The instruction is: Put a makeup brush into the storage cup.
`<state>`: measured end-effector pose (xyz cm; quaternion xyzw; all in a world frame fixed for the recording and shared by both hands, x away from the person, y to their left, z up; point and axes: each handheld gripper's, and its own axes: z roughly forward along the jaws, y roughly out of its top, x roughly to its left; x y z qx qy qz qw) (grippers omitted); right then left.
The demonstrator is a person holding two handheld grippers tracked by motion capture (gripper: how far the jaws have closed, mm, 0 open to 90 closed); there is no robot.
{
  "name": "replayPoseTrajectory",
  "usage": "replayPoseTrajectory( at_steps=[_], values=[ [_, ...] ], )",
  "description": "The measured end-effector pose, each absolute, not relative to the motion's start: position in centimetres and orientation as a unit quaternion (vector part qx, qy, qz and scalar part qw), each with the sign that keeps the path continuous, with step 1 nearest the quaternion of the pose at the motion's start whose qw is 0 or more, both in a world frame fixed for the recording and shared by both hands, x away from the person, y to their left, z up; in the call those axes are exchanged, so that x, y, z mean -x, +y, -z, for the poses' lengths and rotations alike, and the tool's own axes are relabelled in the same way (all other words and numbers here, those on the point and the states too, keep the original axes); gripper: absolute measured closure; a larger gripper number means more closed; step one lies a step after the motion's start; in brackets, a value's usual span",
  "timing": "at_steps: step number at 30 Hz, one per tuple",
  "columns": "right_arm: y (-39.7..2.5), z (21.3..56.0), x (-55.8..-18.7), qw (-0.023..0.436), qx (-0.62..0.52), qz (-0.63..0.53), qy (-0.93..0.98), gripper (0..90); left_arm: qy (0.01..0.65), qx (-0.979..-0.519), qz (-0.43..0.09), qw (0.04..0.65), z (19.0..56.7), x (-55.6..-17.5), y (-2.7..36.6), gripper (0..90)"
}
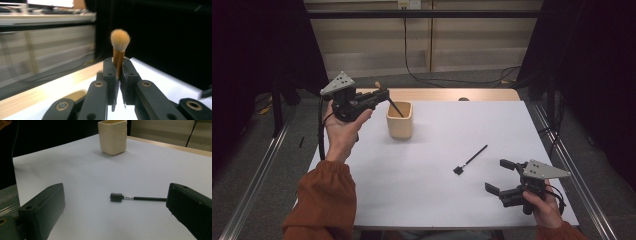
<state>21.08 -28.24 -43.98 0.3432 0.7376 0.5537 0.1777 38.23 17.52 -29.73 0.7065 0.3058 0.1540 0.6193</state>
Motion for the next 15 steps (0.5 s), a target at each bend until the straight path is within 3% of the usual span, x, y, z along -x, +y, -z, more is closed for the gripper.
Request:
replayPoseTrajectory(
  at_steps=[2,15],
  values=[
    [-28.2,44.0,-21.1,0.177,-0.343,-0.553,0.739,1.6,0.309,-0.714,-0.174,0.603,29.7,-38.7,17.4,84.1],
    [-28.3,44.0,-21.0,0.177,-0.339,-0.554,0.740,1.6,0.337,-0.728,-0.178,0.569,31.4,-41.8,17.1,84.1]
  ],
)
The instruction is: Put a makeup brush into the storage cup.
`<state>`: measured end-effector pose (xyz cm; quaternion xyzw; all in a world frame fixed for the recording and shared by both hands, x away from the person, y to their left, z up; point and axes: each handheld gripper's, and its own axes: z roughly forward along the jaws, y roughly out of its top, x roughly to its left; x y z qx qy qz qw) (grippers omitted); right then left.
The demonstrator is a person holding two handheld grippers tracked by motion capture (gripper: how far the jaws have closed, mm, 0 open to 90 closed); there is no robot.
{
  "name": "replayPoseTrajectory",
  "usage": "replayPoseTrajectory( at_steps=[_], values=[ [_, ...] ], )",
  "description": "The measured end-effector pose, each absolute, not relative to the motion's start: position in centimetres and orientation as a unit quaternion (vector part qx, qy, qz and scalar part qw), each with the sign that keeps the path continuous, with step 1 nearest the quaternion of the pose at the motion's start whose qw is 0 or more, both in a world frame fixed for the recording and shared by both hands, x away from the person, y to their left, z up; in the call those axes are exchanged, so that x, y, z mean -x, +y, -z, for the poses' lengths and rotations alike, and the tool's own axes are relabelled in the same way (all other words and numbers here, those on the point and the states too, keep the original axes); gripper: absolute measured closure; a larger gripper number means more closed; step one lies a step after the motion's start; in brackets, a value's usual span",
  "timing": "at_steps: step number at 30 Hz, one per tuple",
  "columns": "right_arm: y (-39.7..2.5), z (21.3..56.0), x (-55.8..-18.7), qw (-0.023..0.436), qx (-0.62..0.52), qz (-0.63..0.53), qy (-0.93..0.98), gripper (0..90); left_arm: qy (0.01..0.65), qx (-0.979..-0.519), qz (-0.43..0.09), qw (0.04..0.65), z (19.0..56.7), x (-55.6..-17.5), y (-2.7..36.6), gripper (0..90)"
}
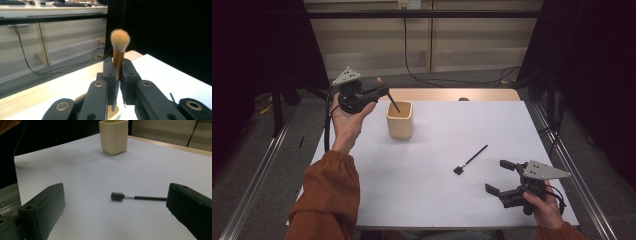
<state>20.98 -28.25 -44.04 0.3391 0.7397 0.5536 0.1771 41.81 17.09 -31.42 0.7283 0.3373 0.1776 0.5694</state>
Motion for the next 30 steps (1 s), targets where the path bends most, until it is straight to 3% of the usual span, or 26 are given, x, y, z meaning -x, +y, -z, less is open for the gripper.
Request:
replayPoseTrajectory(
  at_steps=[30],
  values=[
    [-28.1,44.2,-20.9,0.172,-0.336,-0.550,0.745,1.6,0.342,-0.759,-0.176,0.525,34.8,-43.1,15.7,84.1]
  ],
)
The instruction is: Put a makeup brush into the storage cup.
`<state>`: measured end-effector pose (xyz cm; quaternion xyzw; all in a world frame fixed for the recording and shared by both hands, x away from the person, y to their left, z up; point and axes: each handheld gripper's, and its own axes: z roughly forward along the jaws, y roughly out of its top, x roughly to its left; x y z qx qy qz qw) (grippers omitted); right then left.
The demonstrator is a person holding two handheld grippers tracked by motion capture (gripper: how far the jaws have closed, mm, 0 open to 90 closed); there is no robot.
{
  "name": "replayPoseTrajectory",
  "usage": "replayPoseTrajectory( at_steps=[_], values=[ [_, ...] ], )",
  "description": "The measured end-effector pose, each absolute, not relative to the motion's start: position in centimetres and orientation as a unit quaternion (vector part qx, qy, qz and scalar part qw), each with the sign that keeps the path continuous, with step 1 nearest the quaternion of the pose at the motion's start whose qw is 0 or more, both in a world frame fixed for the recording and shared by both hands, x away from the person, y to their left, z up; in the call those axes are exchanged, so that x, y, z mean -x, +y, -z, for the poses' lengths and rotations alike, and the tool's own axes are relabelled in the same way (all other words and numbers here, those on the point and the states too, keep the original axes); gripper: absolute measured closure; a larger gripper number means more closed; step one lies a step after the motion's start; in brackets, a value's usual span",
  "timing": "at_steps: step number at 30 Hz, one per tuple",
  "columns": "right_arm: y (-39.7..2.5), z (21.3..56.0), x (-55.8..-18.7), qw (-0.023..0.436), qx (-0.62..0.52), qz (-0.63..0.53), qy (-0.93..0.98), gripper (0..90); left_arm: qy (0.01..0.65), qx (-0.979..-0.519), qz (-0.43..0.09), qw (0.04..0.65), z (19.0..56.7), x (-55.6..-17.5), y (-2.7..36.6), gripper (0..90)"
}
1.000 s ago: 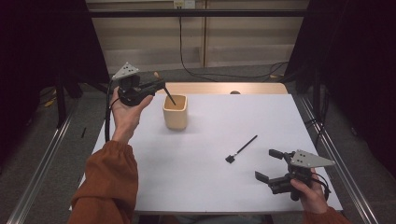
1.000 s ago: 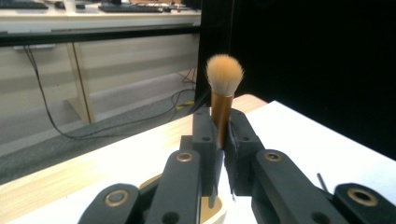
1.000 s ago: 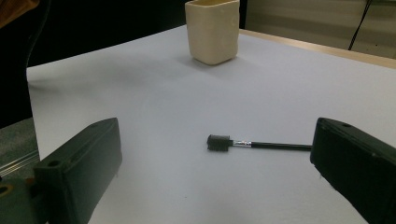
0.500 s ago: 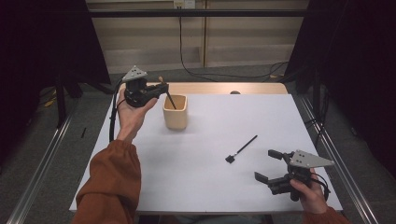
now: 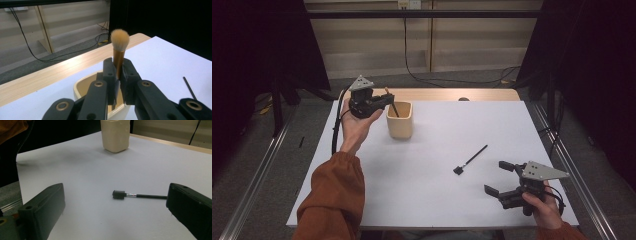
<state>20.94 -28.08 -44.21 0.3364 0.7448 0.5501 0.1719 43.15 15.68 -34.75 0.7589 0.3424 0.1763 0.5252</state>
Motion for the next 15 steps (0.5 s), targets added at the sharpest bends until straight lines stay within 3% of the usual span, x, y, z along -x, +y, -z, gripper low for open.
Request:
replayPoseTrajectory(
  at_steps=[15],
  values=[
    [-28.1,44.2,-20.9,0.170,-0.335,-0.551,0.745,1.6,0.353,-0.755,-0.166,0.527,36.4,-43.4,15.5,84.0]
  ],
)
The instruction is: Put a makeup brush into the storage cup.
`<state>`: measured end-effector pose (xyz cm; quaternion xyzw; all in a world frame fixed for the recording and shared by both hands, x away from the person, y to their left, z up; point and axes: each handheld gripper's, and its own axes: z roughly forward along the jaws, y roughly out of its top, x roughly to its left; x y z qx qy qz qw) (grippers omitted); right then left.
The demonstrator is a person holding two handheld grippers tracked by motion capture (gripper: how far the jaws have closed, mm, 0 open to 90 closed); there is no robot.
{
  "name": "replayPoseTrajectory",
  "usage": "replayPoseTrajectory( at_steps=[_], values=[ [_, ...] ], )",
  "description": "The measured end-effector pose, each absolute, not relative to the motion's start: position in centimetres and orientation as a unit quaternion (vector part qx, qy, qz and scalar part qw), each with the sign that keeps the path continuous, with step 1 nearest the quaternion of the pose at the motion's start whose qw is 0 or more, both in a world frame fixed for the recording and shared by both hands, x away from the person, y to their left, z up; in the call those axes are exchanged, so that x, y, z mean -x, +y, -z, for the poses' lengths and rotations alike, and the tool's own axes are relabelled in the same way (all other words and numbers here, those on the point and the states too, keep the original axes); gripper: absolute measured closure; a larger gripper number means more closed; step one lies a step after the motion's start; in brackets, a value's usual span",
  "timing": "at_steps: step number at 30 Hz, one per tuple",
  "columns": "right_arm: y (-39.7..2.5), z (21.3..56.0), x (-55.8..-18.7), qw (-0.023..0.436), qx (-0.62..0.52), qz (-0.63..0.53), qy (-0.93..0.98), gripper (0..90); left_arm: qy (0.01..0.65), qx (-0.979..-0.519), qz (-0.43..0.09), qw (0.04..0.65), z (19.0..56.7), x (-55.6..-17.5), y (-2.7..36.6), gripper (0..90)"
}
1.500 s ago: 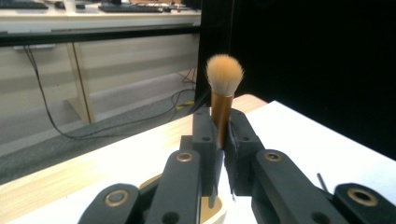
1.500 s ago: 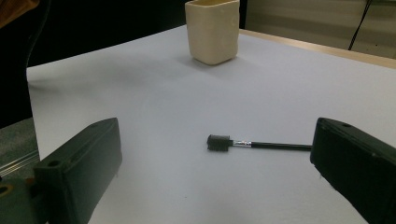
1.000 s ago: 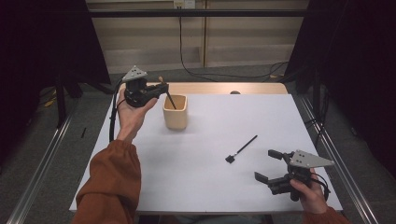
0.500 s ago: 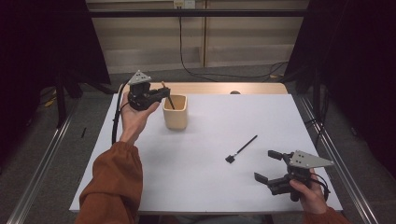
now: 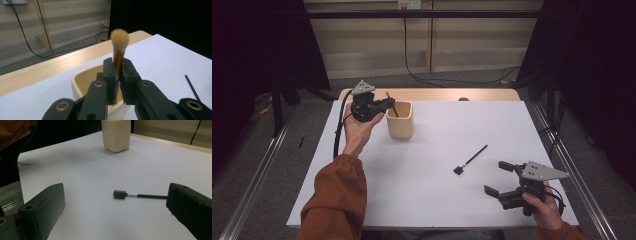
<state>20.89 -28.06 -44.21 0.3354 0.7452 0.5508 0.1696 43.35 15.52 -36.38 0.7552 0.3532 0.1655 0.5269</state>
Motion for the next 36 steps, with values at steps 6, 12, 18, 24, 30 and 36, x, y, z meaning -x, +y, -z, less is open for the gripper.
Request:
replayPoseTrajectory(
  at_steps=[6,12,18,24,30,36],
  values=[
    [-28.1,44.2,-20.9,0.169,-0.336,-0.550,0.746,1.8,0.357,-0.756,-0.162,0.524,37.2,-43.7,15.2,83.9],
    [-28.1,44.2,-20.9,0.169,-0.338,-0.548,0.746,1.8,0.375,-0.747,-0.159,0.526,37.8,-43.8,15.7,75.8],
    [-28.1,44.2,-20.8,0.167,-0.336,-0.549,0.746,1.8,0.386,-0.745,-0.157,0.520,38.3,-43.9,16.0,57.4],
    [-28.1,44.2,-20.9,0.168,-0.336,-0.549,0.747,1.8,0.394,-0.738,-0.163,0.523,38.3,-43.9,16.3,31.3],
    [-28.1,44.2,-20.8,0.168,-0.336,-0.550,0.746,1.8,0.399,-0.731,-0.179,0.524,38.0,-43.7,16.3,13.9],
    [-28.1,44.2,-20.9,0.169,-0.339,-0.548,0.745,1.8,0.396,-0.724,-0.174,0.537,37.9,-43.1,16.9,6.0]
  ],
)
